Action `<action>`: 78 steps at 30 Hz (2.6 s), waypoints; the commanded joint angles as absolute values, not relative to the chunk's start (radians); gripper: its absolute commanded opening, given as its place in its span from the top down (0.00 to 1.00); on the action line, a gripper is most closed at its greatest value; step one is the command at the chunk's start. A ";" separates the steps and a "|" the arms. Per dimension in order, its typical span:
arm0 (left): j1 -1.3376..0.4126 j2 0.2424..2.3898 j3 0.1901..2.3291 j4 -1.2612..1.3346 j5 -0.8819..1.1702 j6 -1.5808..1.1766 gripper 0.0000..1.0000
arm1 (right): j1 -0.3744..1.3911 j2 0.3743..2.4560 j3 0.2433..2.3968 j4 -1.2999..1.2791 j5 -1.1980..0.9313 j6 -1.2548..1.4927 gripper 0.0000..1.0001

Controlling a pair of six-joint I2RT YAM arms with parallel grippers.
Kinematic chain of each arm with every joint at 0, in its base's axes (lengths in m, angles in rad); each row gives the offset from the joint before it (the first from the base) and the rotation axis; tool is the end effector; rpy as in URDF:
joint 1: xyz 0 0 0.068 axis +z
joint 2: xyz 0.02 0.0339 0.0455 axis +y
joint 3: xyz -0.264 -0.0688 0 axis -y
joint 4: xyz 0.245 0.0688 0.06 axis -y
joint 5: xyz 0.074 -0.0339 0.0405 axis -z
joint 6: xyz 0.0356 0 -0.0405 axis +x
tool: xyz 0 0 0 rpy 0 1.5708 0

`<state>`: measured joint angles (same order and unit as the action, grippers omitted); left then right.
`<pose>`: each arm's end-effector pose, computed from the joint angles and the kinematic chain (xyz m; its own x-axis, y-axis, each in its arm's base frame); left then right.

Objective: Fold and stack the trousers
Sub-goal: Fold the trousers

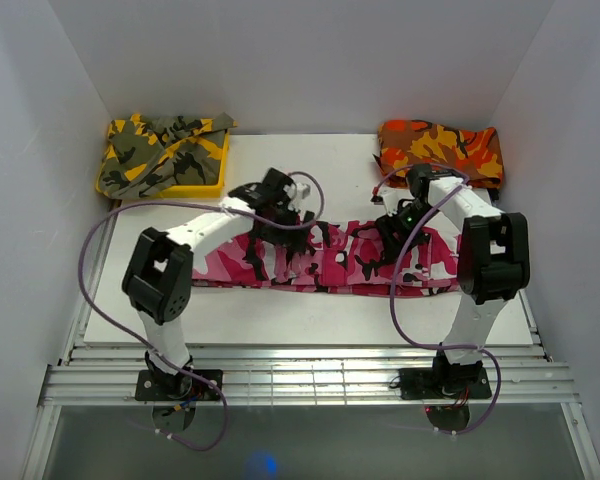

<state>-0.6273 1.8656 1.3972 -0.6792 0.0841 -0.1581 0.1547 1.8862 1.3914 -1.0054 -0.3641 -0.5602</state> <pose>0.3119 -0.2298 0.2092 -0.8255 0.4047 -0.3935 0.4890 0.8610 -0.1403 0.3474 0.0670 0.1939 -0.7453 -0.6187 -0.2485 -0.6667 0.6972 0.2634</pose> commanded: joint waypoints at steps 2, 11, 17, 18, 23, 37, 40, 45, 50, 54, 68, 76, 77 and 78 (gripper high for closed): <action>-0.294 1.620 1.451 -0.745 0.433 -0.062 0.02 | 0.114 1.795 1.430 -1.066 -0.411 -0.572 0.31; 0.387 1.606 1.296 -0.955 0.961 0.288 0.03 | 0.100 1.769 1.373 -1.075 -0.390 -0.597 0.28; 0.491 1.811 1.253 -1.022 1.107 0.452 0.12 | 0.101 1.792 1.384 -1.081 -0.384 -0.583 0.21; 0.491 1.857 1.247 -1.013 1.139 0.457 0.13 | 0.101 1.795 1.387 -1.081 -0.382 -0.581 0.20; 0.489 1.939 1.175 -0.844 1.195 0.379 0.19 | 0.112 1.805 1.449 -1.097 -0.439 -0.568 0.23; 0.469 2.036 1.052 -0.666 1.275 0.298 0.55 | 0.333 1.890 1.660 -0.834 -0.925 -0.379 0.41; 0.469 2.026 1.060 -0.653 1.243 0.272 0.61 | 0.422 1.933 1.661 -0.639 -1.073 -0.195 0.37; 0.472 1.982 1.035 -0.632 1.177 0.255 0.46 | 0.570 2.077 1.721 -0.594 -1.114 -0.103 0.26; 0.483 1.963 1.014 -0.558 1.141 0.177 0.48 | 0.606 2.172 1.709 -0.473 -1.017 -0.032 0.23; 0.497 1.979 1.037 -0.535 1.141 0.157 0.60 | 0.606 2.270 1.710 -0.514 -0.873 -0.049 0.22; 0.552 1.703 1.178 -0.805 0.984 0.351 1.00 | 0.601 2.037 1.792 -0.728 -0.822 -0.178 0.11; 0.561 1.729 1.115 -0.824 0.989 0.361 0.46 | 0.575 2.013 1.747 -0.847 -0.796 -0.294 0.13; 0.564 1.730 1.092 -0.792 1.005 0.295 0.43 | 0.572 2.013 1.741 -0.851 -0.799 -0.296 0.13; 0.568 1.729 1.048 -0.720 1.015 0.263 0.37 | 0.569 2.010 1.737 -0.856 -0.805 -0.301 0.13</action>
